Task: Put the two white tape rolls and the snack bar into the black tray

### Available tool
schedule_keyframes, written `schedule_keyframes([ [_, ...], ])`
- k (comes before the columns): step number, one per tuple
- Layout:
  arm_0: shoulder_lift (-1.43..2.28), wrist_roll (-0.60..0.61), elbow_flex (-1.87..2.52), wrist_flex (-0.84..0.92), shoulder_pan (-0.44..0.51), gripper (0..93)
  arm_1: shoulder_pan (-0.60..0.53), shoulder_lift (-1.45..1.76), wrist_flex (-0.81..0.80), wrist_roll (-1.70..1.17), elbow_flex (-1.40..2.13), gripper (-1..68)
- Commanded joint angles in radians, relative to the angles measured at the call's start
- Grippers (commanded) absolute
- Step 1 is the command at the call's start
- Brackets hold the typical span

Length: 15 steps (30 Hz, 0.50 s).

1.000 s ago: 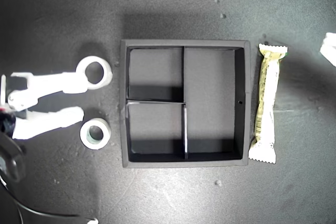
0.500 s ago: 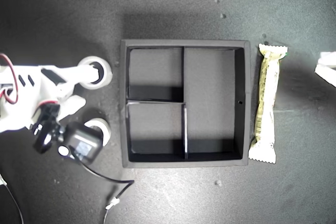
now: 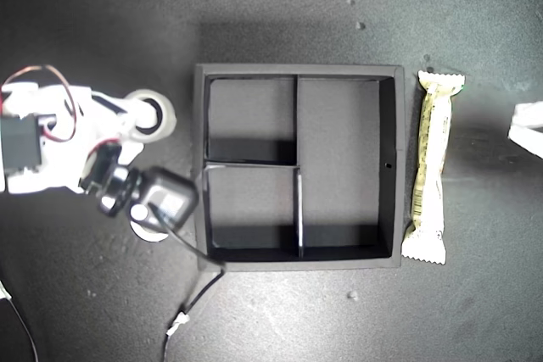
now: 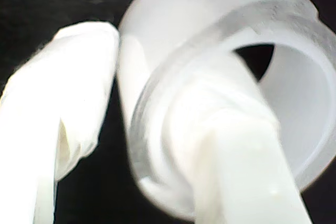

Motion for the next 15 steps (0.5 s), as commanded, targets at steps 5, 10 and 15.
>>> schedule_keyframes([
  [5,0.057,0.032,-0.144,0.137,-0.035,0.1,0.156,-0.003,-0.086,-0.255,-0.094,-0.2],
  [10,0.092,0.078,-0.325,0.296,-0.012,0.1,0.247,-0.005,-0.100,-0.012,-0.048,-0.3],
  [15,0.012,0.152,-0.624,0.456,0.003,0.1,0.224,-0.054,-0.038,-0.115,-0.086,-0.4],
])
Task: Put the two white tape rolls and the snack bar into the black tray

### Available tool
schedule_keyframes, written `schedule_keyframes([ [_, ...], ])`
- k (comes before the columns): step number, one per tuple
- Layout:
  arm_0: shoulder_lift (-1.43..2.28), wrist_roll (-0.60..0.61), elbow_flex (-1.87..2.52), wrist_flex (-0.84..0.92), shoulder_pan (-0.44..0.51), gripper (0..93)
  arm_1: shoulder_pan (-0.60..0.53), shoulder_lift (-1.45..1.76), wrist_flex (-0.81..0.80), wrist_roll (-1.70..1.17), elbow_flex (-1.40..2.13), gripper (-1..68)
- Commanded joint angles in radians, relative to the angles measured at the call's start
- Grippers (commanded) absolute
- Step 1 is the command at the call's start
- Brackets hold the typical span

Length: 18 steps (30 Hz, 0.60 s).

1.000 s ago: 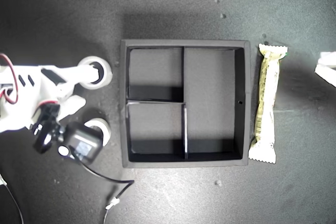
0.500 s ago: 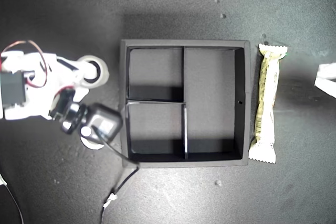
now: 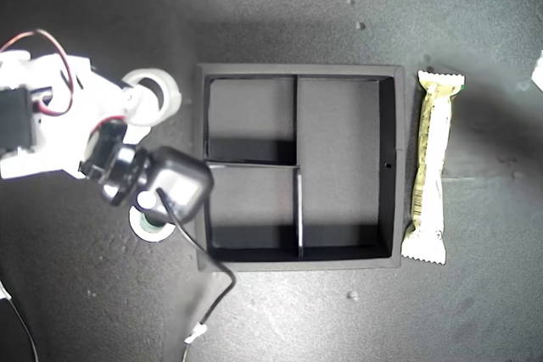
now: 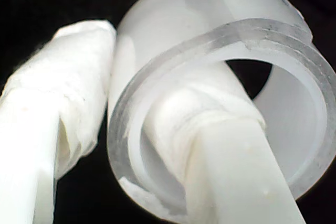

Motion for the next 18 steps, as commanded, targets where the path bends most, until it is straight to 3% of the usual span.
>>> schedule_keyframes([
  [1,-0.048,0.058,-0.275,0.109,0.020,0.1,-0.009,-0.081,0.046,-0.241,-0.084,-0.5],
  [5,-0.184,0.100,-0.514,0.235,0.021,0.1,-0.152,-0.169,0.043,-0.853,-0.186,-0.5],
  [8,-0.249,0.106,-0.581,0.256,0.021,0.1,-0.189,-0.181,0.109,-1.104,-0.232,-0.5],
  [14,-0.304,0.084,-0.604,0.262,0.029,0.1,-0.348,-0.502,0.242,-1.459,-0.523,-0.4],
  [18,-0.336,0.074,-0.604,0.264,0.029,0.1,-0.383,-0.877,0.328,-1.543,-0.795,-0.3],
])
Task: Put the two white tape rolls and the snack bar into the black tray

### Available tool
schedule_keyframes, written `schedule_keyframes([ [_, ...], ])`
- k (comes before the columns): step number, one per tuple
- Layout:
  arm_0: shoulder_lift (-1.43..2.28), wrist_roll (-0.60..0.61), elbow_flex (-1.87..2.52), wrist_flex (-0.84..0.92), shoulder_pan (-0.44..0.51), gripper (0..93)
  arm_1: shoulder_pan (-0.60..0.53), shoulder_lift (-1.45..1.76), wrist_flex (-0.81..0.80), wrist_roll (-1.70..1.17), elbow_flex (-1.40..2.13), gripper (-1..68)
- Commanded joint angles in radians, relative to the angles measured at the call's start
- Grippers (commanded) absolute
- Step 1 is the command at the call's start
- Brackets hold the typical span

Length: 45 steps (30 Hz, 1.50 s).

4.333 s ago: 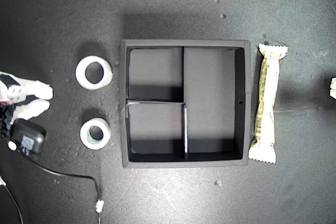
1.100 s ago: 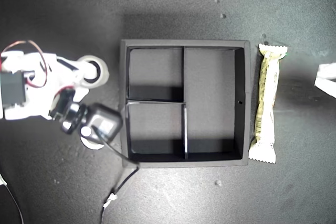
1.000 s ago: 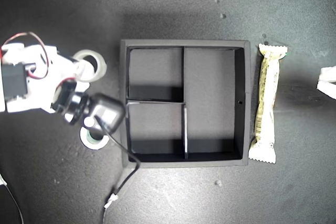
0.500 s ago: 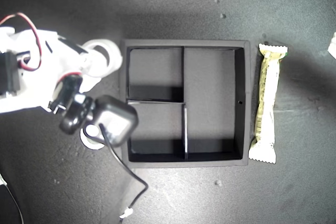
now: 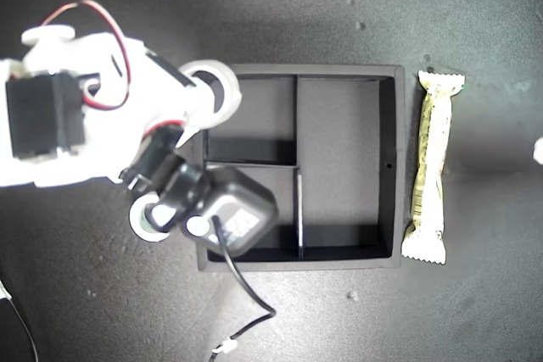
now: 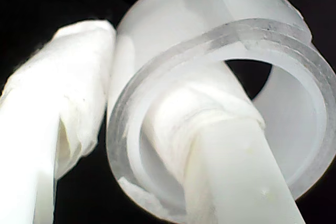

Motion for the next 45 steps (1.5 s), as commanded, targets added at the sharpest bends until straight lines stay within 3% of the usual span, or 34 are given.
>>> schedule_keyframes([
  [1,-0.026,-0.017,-0.071,0.003,0.006,0.1,-0.020,-0.255,0.075,-0.101,-0.232,-0.3],
  [7,-0.152,-0.012,-0.160,0.003,0.002,0.1,-0.064,-0.680,0.281,-0.147,-0.546,0.5],
  [10,-0.216,-0.009,-0.227,0.009,0.002,0.0,-0.103,-0.782,0.314,-0.149,-0.566,10.5],
  [15,-0.333,-0.014,-0.347,0.040,0.014,0.0,-0.112,-0.838,0.238,-0.130,-0.482,19.5],
  [22,-0.523,-0.028,-0.647,0.225,0.017,0.0,-0.089,-0.996,0.100,-0.137,-0.482,22.3],
  [27,-0.799,-0.021,-1.149,0.440,0.021,0.0,-0.084,-1.186,0.060,-0.129,-0.528,23.0],
  [29,-0.821,-0.029,-1.169,0.439,0.023,0.0,-0.081,-1.201,0.014,-0.120,-0.497,22.6],
  [35,-0.845,-0.060,-1.184,0.439,0.041,0.0,-0.081,-1.201,-0.058,-0.103,-0.416,4.8],
  [42,-0.732,-0.106,-1.042,0.439,0.077,0.0,-0.156,-1.187,0.301,-0.186,-0.732,1.0],
  [45,-0.680,-0.143,-0.983,0.439,0.094,0.0,-0.187,-1.200,0.373,-0.239,-0.936,1.0],
])
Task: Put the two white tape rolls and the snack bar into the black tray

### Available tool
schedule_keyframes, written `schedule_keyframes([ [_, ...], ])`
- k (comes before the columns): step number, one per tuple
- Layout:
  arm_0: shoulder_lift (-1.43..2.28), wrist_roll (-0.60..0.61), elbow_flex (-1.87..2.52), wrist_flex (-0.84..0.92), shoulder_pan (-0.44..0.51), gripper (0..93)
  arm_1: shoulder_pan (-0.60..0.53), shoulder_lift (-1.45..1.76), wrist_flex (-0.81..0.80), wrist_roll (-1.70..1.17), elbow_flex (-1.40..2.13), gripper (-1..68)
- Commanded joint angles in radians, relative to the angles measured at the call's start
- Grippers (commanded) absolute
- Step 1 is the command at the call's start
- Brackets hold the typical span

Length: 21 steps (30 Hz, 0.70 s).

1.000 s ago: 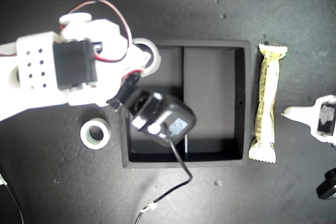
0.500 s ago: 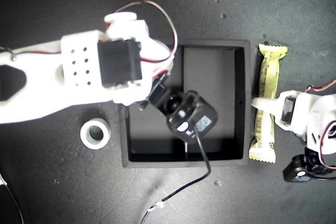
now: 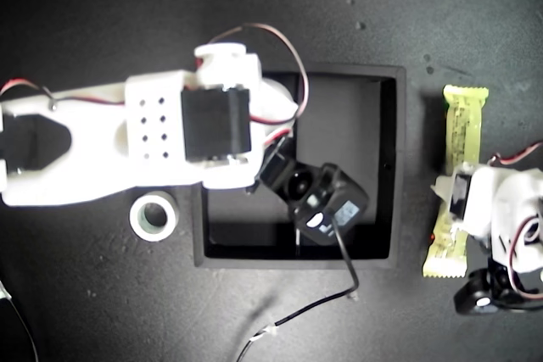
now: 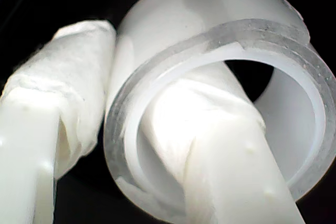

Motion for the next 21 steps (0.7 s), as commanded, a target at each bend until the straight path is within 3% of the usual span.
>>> schedule_keyframes([
  [1,0.137,-0.049,0.043,0.018,0.018,0.0,-0.025,0.006,0.060,-0.147,-0.198,1.1],
  [9,0.120,-0.100,0.041,0.018,0.044,0.0,-0.020,-0.135,-0.127,-0.199,-0.397,1.7],
  [15,0.074,-0.103,0.011,0.018,0.037,0.0,-0.005,-0.491,-0.043,-0.195,-0.831,2.2],
  [21,0.112,-0.117,0.081,0.018,0.048,12.5,0.017,-0.515,0.097,-0.199,-0.857,15.9],
])
